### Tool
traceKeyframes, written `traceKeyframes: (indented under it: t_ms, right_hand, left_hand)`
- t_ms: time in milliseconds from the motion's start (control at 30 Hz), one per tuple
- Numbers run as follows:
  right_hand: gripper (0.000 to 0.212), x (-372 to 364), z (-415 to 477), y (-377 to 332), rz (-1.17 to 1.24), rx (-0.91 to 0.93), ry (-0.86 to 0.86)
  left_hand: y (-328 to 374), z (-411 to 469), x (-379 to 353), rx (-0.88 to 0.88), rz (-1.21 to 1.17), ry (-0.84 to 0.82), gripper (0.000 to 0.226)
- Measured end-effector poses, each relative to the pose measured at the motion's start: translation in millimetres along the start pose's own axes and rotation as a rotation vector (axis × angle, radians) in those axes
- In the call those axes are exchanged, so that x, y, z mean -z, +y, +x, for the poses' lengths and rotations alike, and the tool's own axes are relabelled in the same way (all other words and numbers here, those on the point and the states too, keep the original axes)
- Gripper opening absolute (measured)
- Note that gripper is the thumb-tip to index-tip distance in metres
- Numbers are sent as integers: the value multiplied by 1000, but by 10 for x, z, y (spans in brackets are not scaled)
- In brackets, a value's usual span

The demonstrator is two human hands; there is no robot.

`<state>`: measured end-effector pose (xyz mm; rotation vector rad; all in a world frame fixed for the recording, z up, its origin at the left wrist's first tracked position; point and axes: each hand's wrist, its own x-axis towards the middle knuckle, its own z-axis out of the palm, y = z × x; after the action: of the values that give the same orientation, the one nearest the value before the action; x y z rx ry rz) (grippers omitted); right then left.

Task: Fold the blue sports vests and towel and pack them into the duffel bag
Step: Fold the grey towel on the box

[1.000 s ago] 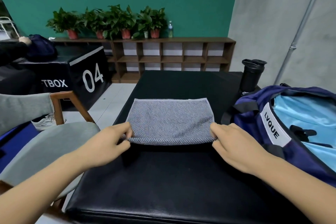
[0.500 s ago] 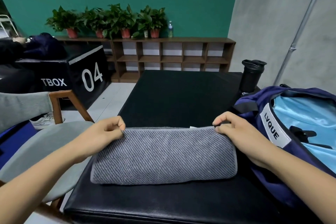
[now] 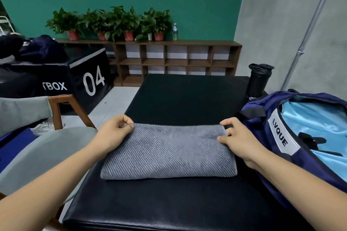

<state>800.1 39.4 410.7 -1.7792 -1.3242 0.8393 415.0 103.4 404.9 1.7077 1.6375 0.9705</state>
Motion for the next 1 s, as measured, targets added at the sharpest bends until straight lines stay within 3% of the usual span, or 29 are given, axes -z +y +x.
traceKeyframes:
  t_ms: [233, 433, 533, 600, 733, 867, 1000]
  right_hand:
    - [47, -109, 94, 97, -288, 144, 78]
    - [54, -92, 26, 107, -482, 289, 108]
    - [51, -95, -138, 43, -651, 479, 108]
    - [51, -139, -259, -15, -709, 548, 17]
    - [65, -346, -357, -14, -755, 515, -172]
    - [71, -579, -340, -56, -776, 505, -252]
    - [72, -679, -324, 13, -852, 488, -332]
  left_hand:
    - [-192, 154, -133, -69, 299, 13, 13]
    - [-302, 201, -32, -88, 397, 107, 23]
    - [-214, 110, 7, -196, 473, 120, 32]
    - [-98, -3, -26, -287, 473, 72, 31]
    - [92, -291, -288, -395, 489, -91, 39]
    - [222, -515, -632, -405, 484, -230, 77]
    - [167, -575, -859, -389, 608, -345, 100]
